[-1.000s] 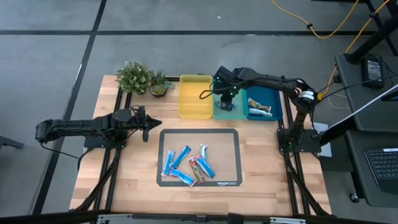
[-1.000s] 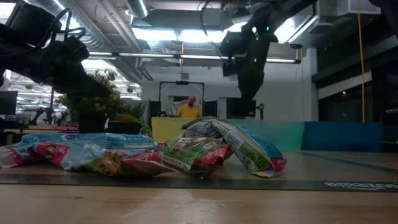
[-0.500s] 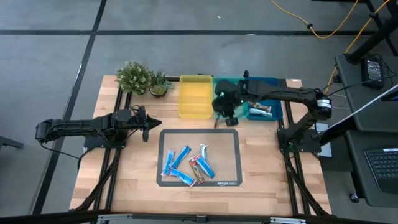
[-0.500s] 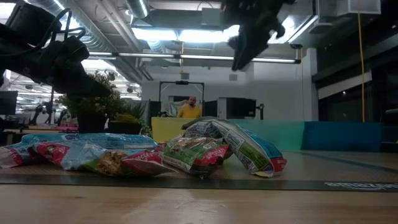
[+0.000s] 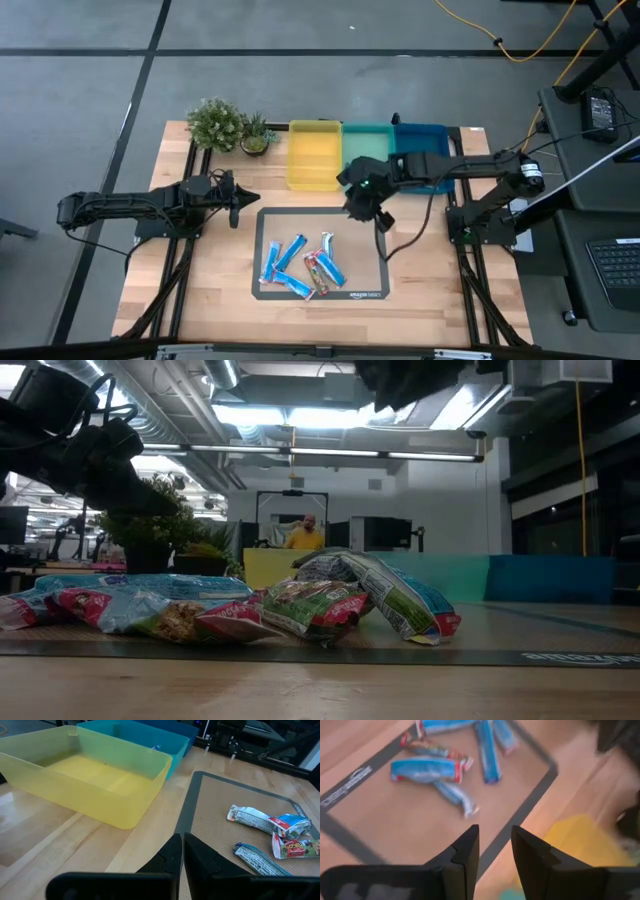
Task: Pick and place Granola Bars by type
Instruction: Put the granola bar into the dark blue bin
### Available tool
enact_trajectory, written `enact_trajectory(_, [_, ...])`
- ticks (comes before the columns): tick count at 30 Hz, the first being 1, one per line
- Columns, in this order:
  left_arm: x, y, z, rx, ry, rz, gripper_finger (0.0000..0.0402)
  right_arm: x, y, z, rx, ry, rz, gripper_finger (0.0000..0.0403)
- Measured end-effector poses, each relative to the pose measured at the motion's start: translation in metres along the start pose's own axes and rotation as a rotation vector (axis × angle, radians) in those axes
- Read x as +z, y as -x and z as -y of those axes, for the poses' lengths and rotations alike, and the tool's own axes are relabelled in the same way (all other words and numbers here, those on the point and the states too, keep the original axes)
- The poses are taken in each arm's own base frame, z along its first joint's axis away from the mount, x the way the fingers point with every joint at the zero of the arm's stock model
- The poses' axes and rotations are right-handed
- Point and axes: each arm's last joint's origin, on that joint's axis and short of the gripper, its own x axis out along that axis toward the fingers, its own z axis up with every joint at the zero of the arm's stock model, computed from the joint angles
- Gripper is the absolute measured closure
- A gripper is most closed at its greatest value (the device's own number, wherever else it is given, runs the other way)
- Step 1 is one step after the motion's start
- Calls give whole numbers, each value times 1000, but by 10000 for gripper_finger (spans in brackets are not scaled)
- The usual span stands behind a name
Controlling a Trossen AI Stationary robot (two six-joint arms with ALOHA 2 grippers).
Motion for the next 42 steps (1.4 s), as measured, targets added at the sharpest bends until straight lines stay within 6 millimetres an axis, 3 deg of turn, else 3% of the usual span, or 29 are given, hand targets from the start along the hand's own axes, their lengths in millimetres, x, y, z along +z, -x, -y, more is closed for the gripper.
enact_trajectory(12, [0, 0, 0, 0, 0, 0, 393, 33, -8, -5, -174, 146, 116, 282])
enact_trajectory(19, [0, 0, 0, 0, 0, 0, 389, 31, -18, -4, -150, 138, 90, 216])
enact_trajectory(26, [0, 0, 0, 0, 0, 2, 391, 26, -56, -6, -69, 260, 4, 150])
enact_trajectory(42, [0, 0, 0, 0, 0, 1, 388, -6, -154, -17, 185, 311, -166, 155])
